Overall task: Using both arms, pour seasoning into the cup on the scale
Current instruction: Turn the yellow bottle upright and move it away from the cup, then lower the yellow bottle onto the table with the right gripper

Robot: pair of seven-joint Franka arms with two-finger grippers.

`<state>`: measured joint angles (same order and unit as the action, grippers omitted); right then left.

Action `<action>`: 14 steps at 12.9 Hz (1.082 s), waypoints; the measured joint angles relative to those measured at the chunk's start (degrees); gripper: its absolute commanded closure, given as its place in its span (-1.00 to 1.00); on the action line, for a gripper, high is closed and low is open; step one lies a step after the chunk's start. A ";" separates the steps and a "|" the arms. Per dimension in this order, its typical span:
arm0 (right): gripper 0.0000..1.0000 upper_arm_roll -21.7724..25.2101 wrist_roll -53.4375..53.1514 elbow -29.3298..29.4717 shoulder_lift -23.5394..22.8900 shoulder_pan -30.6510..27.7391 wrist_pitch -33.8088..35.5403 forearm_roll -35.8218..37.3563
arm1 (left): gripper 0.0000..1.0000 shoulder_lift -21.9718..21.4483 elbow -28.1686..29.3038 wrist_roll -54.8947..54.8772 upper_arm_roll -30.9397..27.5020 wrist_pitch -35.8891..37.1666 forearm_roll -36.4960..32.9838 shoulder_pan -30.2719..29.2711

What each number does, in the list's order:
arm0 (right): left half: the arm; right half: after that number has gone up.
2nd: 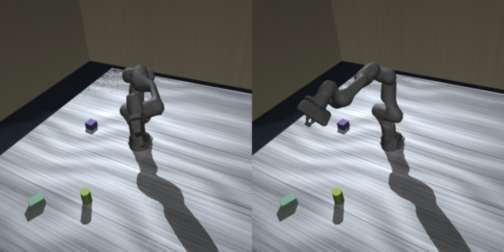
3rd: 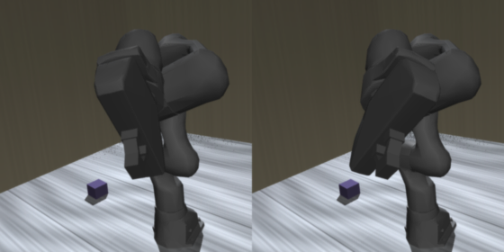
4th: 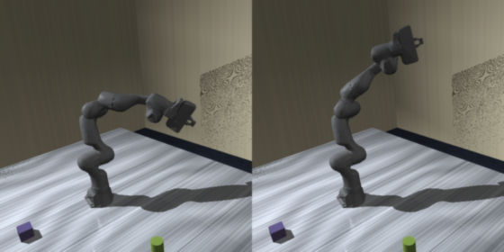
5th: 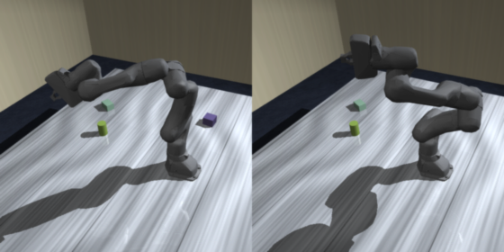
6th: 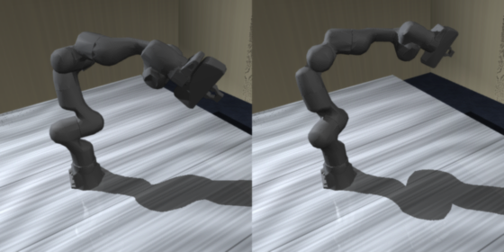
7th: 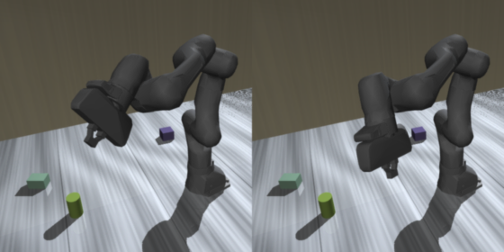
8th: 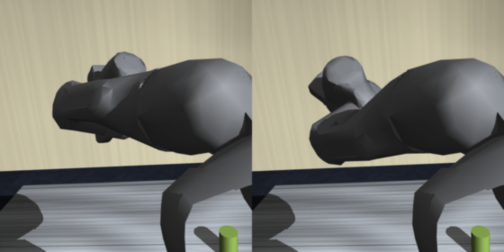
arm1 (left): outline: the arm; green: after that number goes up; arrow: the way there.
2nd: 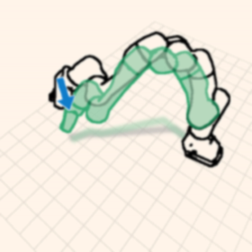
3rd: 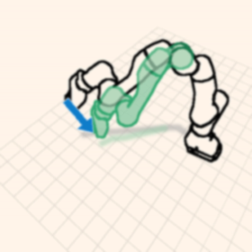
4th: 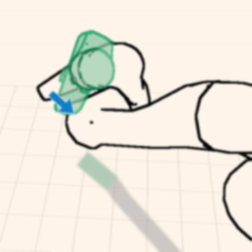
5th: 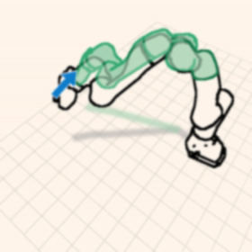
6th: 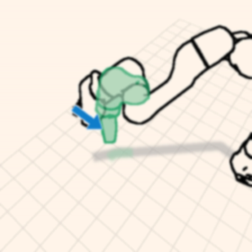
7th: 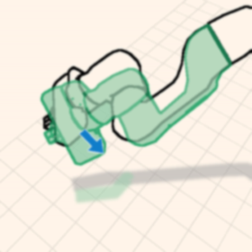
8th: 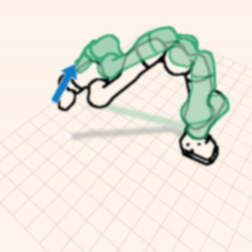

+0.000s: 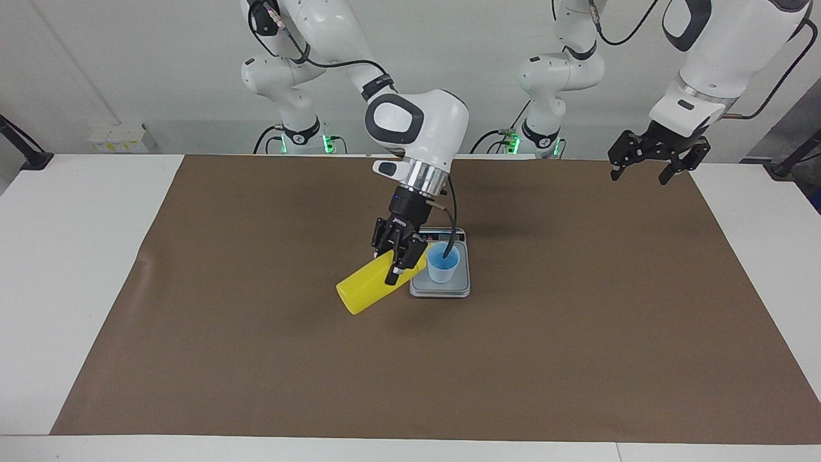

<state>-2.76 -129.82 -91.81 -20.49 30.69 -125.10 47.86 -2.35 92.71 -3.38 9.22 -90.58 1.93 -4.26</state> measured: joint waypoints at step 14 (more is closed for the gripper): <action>1.00 0.33 23.89 -5.17 0.28 -18.79 -3.94 -74.39 | -1.00 0.00 0.00 0.00 0.00 0.00 -0.01 0.00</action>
<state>-2.42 -105.93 -96.98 -20.22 11.89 -129.04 -26.53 -2.35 92.71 -3.38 9.22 -90.58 1.93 -4.26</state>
